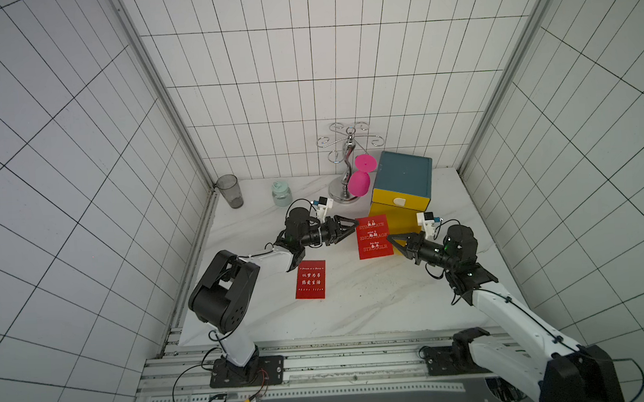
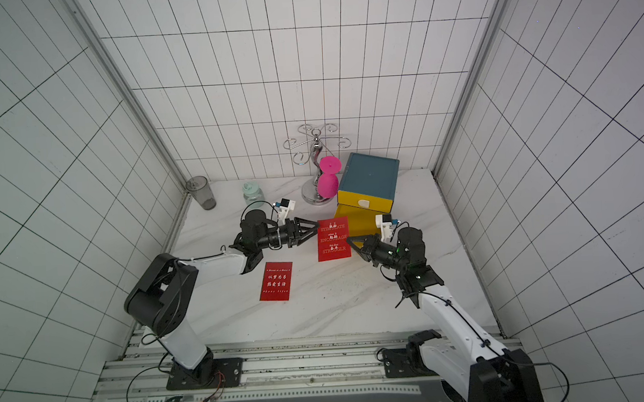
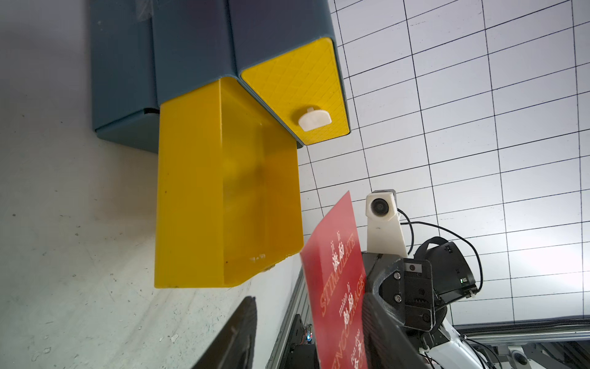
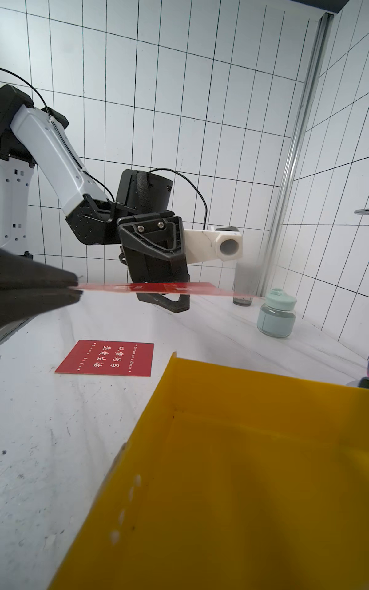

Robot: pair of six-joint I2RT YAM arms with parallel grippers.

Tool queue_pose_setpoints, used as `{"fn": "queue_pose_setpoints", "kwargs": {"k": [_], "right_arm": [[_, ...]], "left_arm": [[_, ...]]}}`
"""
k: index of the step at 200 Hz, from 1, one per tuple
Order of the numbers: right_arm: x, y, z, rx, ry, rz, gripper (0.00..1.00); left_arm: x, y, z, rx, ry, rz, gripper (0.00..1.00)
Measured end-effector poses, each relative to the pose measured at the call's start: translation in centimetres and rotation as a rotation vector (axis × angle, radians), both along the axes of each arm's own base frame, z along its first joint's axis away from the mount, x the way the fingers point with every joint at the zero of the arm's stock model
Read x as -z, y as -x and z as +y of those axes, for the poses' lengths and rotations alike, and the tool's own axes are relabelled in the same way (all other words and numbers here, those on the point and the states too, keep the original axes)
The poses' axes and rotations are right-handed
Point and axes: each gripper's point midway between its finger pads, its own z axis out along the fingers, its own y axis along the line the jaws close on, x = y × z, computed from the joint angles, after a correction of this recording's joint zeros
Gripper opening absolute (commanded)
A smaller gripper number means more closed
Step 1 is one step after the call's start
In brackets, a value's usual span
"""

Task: Take the postcards out of the drawer
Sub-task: Place the postcard at the center of the board.

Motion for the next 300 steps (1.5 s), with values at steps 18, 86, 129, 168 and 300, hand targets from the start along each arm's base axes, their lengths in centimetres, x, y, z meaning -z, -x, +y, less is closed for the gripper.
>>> {"fn": "queue_pose_setpoints", "kwargs": {"k": [18,86,129,168,300], "right_arm": [[0.2,0.0,0.3,-0.011,-0.003,0.004,0.0],[0.3,0.3,1.0,-0.036,-0.005,0.007,0.0],[0.7,0.6,1.4,-0.045,-0.002,0.013,0.0],[1.3,0.9,1.6,-0.048,0.013,0.029,0.28],[-1.7,0.5,-2.0,0.067,0.31,-0.075,0.81]], "left_arm": [[0.1,-0.1,-0.1,0.004,0.013,0.006,0.43],[-0.3,-0.1,-0.2,0.005,0.032,0.001,0.15],[0.2,0.2,0.0,0.005,0.027,-0.002,0.0],[0.4,0.7,0.3,0.001,0.012,0.002,0.0],[4.6,3.2,8.0,-0.008,-0.439,0.055,0.0]]}}
